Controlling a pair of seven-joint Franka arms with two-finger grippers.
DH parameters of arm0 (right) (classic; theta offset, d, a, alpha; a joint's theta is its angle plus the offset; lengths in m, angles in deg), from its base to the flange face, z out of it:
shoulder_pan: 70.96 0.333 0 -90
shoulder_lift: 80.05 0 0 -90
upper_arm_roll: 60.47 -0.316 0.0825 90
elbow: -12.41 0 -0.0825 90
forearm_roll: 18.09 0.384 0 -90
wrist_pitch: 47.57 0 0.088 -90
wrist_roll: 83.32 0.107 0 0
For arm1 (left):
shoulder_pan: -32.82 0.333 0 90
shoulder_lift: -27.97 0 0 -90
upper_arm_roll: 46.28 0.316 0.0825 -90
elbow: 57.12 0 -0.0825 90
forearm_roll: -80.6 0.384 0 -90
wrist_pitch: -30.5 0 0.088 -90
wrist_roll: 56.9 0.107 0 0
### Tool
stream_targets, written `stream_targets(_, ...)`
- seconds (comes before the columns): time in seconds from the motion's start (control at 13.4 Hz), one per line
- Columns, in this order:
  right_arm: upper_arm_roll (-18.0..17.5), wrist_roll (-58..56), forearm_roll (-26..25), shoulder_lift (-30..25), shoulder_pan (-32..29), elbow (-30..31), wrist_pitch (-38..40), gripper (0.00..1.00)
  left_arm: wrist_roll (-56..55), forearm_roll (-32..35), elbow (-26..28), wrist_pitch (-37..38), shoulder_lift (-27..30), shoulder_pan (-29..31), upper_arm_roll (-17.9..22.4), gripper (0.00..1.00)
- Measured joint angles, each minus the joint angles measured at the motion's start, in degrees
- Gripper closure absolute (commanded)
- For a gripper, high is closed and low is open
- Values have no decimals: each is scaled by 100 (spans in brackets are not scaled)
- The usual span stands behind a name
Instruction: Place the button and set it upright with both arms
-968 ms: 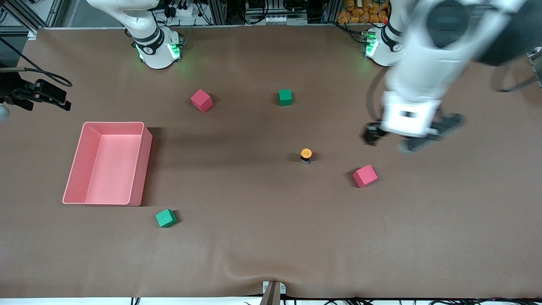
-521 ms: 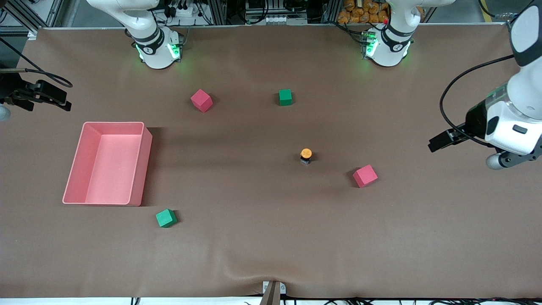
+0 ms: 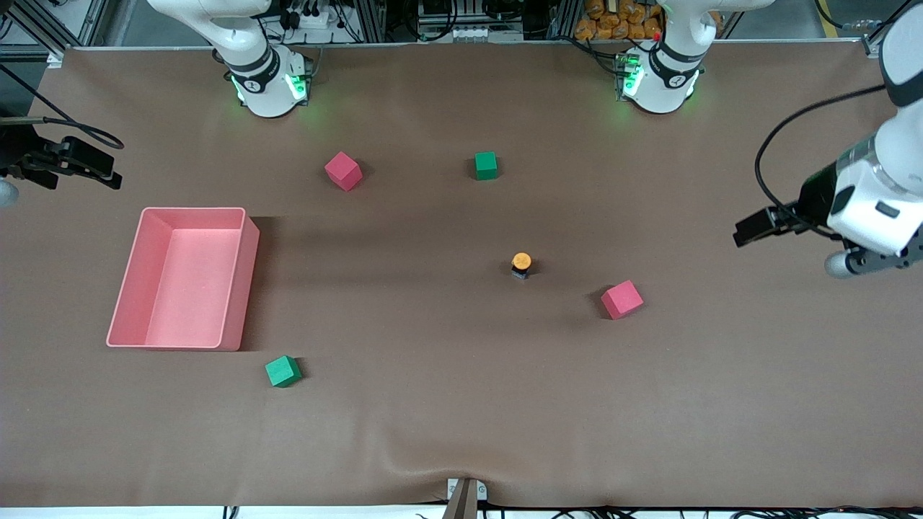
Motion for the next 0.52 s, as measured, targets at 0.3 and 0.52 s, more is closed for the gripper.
stream_targets(0.3,0,0,0,1,0,0,0,0,522,-1,723,51,780,13,290,0)
stream_targets(0.52,0,0,0,2,0,-1,0,0,588,-2,1317,54,1427,-10,291,0)
